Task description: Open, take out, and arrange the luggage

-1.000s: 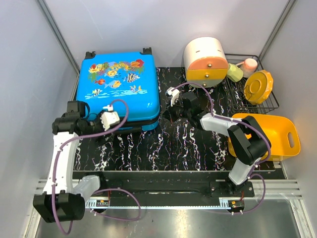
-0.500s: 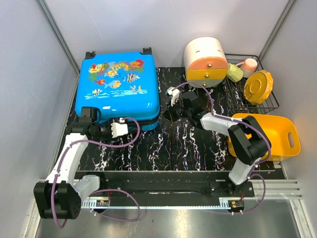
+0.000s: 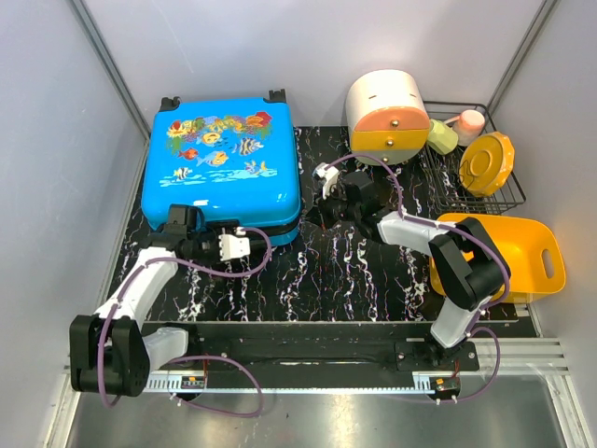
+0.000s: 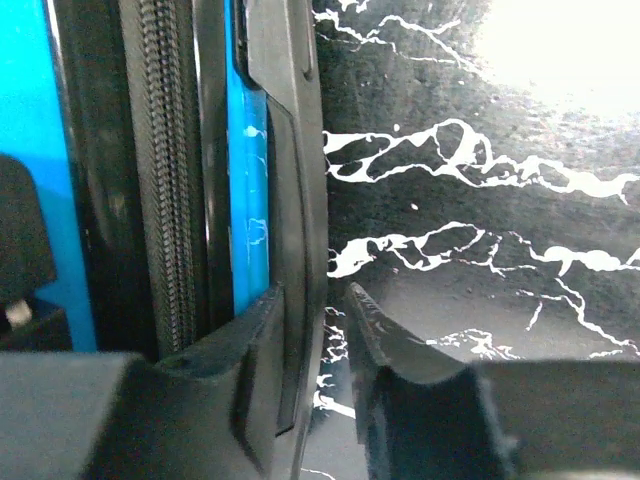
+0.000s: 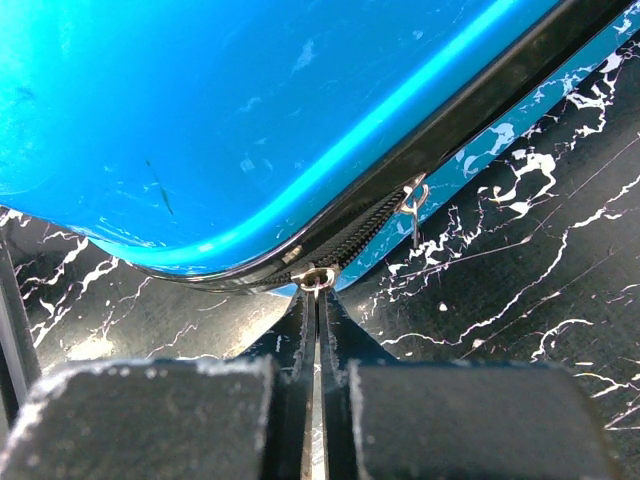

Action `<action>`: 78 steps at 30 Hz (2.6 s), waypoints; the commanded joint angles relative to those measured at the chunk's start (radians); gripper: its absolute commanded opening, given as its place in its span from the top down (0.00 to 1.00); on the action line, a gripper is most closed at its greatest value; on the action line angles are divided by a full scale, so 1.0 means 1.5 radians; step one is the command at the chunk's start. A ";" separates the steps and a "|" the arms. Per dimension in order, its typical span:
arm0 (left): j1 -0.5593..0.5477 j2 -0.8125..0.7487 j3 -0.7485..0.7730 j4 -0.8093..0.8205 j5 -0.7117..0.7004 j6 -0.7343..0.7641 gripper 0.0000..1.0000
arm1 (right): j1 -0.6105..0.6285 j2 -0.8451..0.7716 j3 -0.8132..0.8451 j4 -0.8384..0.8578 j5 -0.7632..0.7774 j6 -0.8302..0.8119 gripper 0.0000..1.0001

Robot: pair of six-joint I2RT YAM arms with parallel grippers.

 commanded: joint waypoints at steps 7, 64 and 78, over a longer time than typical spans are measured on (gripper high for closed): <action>-0.098 0.062 0.032 0.101 -0.022 -0.170 0.99 | 0.025 -0.027 -0.038 0.067 -0.013 0.043 1.00; 0.363 -0.001 0.243 -0.123 0.288 -0.742 0.16 | 0.107 -0.065 -0.097 0.174 0.207 0.141 1.00; 0.065 -0.006 0.127 0.104 0.246 -0.874 0.25 | 0.203 -0.057 -0.073 0.195 0.217 0.175 1.00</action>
